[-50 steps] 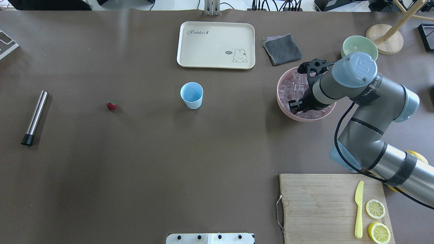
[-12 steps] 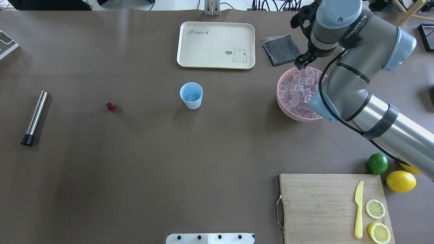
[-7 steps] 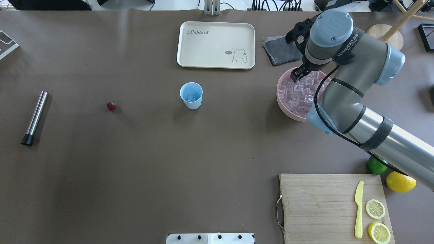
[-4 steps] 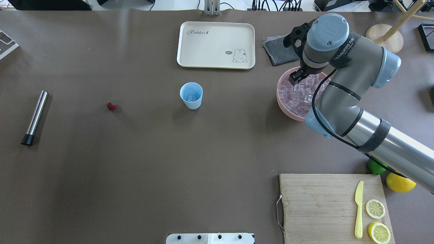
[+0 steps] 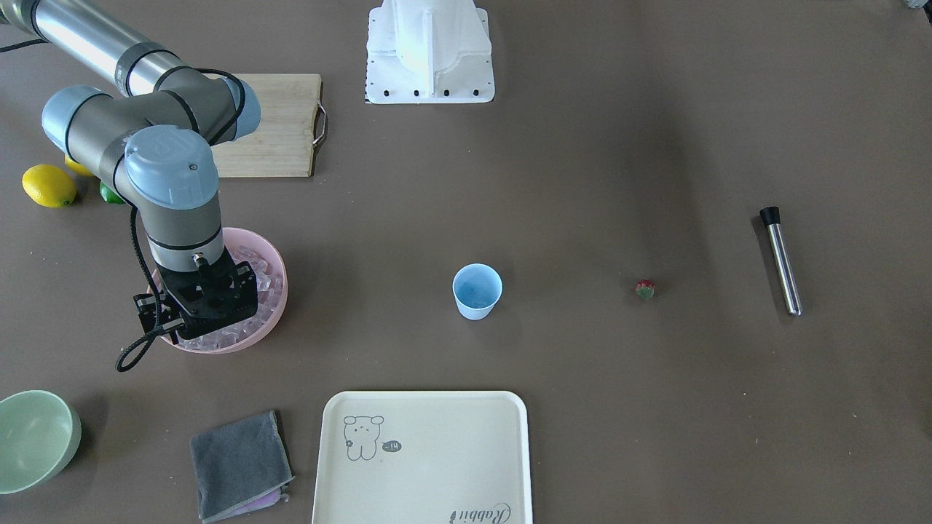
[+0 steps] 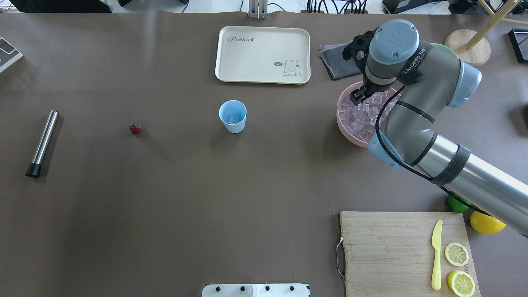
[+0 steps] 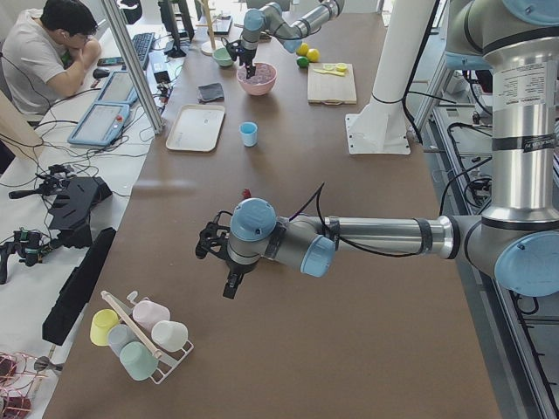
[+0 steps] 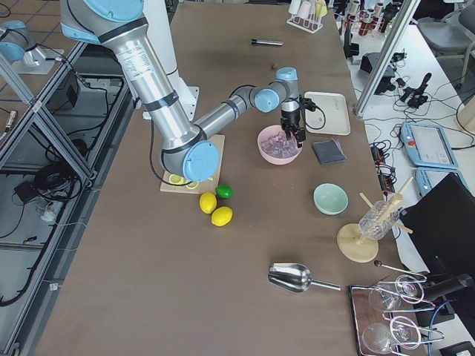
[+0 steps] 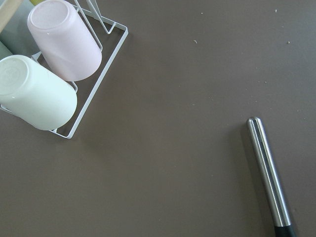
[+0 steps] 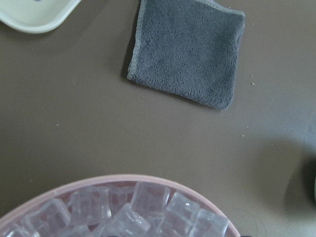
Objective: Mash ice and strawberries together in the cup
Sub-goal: 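Lower the right gripper and grasp another ice cube in the bowl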
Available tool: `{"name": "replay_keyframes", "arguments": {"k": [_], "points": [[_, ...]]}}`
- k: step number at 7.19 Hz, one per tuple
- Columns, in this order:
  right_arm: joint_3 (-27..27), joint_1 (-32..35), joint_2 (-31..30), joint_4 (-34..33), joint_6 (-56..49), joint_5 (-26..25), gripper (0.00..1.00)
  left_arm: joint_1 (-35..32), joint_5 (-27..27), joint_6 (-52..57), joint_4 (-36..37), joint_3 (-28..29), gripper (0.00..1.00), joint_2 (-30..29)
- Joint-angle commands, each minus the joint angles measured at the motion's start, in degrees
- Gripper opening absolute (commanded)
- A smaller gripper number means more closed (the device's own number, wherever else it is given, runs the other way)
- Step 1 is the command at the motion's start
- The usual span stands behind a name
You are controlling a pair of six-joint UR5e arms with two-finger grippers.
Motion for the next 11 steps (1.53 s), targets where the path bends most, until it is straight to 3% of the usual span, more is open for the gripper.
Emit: {"name": "replay_keyframes", "arguments": {"k": [1,3,7,9,11], "points": [[-0.42,0.0,0.18,0.02,0.0,-0.06,0.69,0.06,0.03,0.0,-0.07,0.03,0.98,0.02],[-0.59,0.0,0.18,0.02,0.0,-0.06,0.59,0.15,0.03,0.0,-0.16,0.03,0.98,0.11],[-0.59,0.0,0.1,0.02,0.09,-0.06,0.58,0.15,-0.06,0.0,-0.25,0.03,0.98,0.2],[-0.59,-0.26,0.27,0.02,1.66,-0.06,0.37,0.15,-0.06,0.0,-0.25,0.03,0.98,0.2],[-0.59,-0.35,0.27,0.02,1.85,-0.15,0.31,0.15,-0.06,0.0,-0.16,0.03,0.98,0.28]]}}
